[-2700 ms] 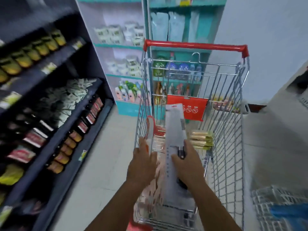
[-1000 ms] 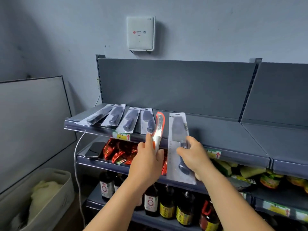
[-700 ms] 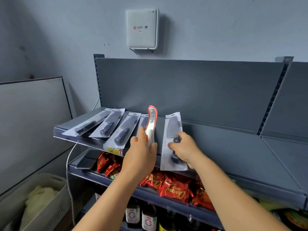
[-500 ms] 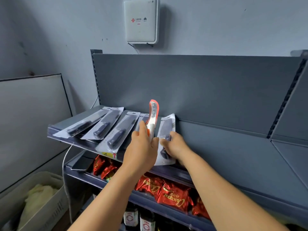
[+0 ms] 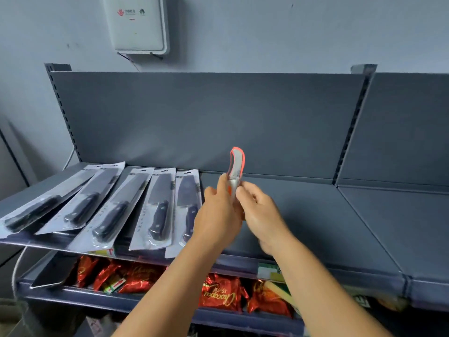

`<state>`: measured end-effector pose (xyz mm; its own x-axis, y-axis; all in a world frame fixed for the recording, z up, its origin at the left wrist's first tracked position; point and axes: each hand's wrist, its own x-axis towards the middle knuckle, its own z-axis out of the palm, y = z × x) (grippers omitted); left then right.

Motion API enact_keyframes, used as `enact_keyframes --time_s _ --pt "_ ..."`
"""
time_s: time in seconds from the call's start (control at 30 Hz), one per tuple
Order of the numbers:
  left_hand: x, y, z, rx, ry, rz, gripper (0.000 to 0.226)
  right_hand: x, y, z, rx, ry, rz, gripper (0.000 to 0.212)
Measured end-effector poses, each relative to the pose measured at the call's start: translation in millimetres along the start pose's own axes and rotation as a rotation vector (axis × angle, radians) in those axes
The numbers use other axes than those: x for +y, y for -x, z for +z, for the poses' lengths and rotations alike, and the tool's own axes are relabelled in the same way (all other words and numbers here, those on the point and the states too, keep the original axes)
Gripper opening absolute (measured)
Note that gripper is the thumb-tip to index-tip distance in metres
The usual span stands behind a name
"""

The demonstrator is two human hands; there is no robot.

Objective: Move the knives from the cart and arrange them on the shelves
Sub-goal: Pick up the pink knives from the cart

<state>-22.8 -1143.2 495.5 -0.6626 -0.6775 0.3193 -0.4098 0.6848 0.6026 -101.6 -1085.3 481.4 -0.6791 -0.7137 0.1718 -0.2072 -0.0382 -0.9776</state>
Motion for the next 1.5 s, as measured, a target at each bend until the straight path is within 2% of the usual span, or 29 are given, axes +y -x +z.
enact_keyframes --time_s 0.17,0.27,0.33,0.4,0.47,0.53,0.63,0.87,0.93,1.0,1.1,1.3,1.5 --pt "23.7 -7.3 36.9 -0.249 -0.053 0.068 0.065 12.9 -7.8 -37.6 0.089 0.04 0.152 0.019" --pt "27.1 -9.6 55.6 -0.369 -0.104 0.051 0.059 26.2 -15.7 -49.2 0.187 0.125 0.238 0.017" --pt "26.4 -10.9 63.2 -0.39 -0.16 0.034 0.059 31.5 -20.5 -51.5 0.258 0.304 0.255 0.023" --pt "22.5 -13.2 68.0 -0.385 -0.236 0.05 0.065 32.2 -23.8 -51.5 0.259 0.516 0.275 0.025" --pt "16.9 -16.5 71.2 -0.381 -0.343 0.1 0.063 34.0 -28.2 -53.1 0.218 0.698 0.287 0.011" --pt "10.4 -19.2 73.1 -0.395 -0.39 0.112 0.065 36.4 -31.4 -53.1 0.192 0.835 0.283 0.014" --pt "2.3 -21.9 75.5 -0.428 -0.427 0.11 0.08 44.3 -33.8 -53.1 0.142 0.932 0.312 0.028" --pt "-1.2 -21.8 71.5 -0.418 -0.358 0.122 0.097 30.4 -22.6 -56.9 0.1 0.967 0.343 0.041" --pt "0.5 -19.2 65.7 -0.371 -0.358 0.174 0.093 23.9 -12.0 -60.9 0.116 0.983 0.317 0.047" --pt "5.5 -14.1 59.3 -0.314 -0.347 0.257 0.079 17.6 2.9 -66.5 0.142 0.997 0.288 0.049" --pt "17.1 -0.2 52.6 -0.268 -0.223 0.344 0.064 7.1 32.7 -78.9 0.199 1.018 0.238 0.049" --pt "45.8 58.0 57.3 -0.273 -0.072 0.522 0.065 7.5 115.6 -100.8 0.336 0.99 0.2 0.051" --pt "59.4 131.5 97.3 -0.369 -0.061 0.747 0.058 46.6 215.9 -125.6 0.47 0.989 0.321 0.057"
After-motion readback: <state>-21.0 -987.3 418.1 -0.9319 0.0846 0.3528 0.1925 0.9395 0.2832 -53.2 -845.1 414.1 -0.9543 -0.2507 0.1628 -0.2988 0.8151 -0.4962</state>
